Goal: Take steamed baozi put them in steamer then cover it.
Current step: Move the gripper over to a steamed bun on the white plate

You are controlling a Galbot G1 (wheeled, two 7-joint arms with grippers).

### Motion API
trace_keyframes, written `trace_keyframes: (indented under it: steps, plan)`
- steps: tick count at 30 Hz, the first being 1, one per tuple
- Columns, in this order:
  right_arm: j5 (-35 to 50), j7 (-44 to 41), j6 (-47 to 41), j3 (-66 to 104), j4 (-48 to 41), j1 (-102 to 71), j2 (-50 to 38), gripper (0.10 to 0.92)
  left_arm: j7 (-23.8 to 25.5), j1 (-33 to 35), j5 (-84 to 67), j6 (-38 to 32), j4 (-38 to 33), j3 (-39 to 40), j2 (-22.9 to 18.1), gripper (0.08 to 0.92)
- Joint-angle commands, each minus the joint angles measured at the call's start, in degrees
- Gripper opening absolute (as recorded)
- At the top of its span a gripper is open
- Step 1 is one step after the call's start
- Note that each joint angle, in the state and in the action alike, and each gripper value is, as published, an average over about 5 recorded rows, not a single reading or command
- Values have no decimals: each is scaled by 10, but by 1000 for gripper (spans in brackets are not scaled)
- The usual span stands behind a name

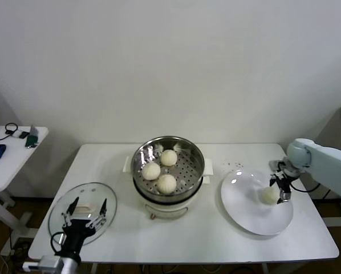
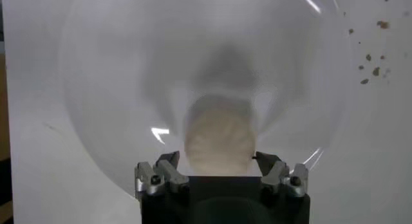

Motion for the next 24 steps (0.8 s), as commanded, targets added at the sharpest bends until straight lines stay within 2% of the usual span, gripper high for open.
trace_keyframes:
  steps: [1,11,24]
  plan:
    - [-5,2,0,9,-4,-6,2,781,-1,1,1,0,-1,0,1,823]
    - [-10,-1,0,0,2,-6,-2,760,1,6,0,-3,-4,1,1,823]
    - [-13,4,4,20,-4,-14,7,652,1,6,1,-4,-4,2,1,823]
